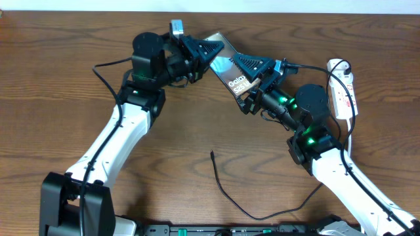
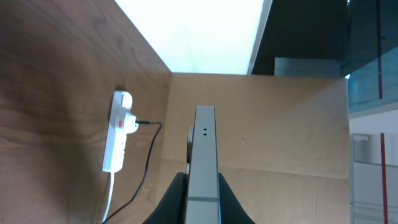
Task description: Plug charger to phone and switch on socket
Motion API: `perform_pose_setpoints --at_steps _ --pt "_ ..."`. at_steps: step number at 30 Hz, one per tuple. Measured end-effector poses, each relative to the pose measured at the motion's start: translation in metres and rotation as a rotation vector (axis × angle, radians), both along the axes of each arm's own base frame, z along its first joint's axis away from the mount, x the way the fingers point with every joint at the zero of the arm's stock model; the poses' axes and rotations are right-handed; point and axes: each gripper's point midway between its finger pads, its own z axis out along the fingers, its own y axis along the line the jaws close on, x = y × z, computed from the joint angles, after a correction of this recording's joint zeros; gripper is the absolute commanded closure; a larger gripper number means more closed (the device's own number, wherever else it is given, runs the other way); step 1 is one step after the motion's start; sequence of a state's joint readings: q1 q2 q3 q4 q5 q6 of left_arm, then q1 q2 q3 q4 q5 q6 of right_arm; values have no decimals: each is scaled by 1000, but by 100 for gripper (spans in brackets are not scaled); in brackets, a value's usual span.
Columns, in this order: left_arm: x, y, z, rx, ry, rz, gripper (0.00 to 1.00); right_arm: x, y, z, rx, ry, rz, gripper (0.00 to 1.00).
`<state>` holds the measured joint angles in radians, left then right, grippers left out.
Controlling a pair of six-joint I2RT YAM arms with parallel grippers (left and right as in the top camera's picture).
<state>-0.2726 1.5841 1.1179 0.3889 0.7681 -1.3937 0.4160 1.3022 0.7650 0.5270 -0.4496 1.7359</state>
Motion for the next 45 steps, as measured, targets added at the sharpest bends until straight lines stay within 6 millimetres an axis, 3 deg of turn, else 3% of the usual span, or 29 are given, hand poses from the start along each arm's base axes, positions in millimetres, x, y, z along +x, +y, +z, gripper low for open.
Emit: perform_pose_setpoints --at_steps 5,13,19,25,28,34,45 --pt "16 35 0 0 -3 70 93 2 -6 0 -29 -35 11 1" --pt "39 136 3 -20 -1 201 92 -2 -13 -3 -169 -197 77 1" --pt "27 176 8 -47 -9 159 92 -12 -10 -40 -334 -188 157 1" --pt "13 182 20 -54 -77 65 93 -23 1 -73 -542 -76 285 1" --pt "8 178 23 -54 -95 25 92 -41 11 -89 -721 34 421 1" --pt "3 175 24 -53 -104 -10 93 -69 17 -126 -998 77 602 1" --pt "-1 173 25 -42 -125 -37 93 -82 33 -158 -1149 55 667 1"
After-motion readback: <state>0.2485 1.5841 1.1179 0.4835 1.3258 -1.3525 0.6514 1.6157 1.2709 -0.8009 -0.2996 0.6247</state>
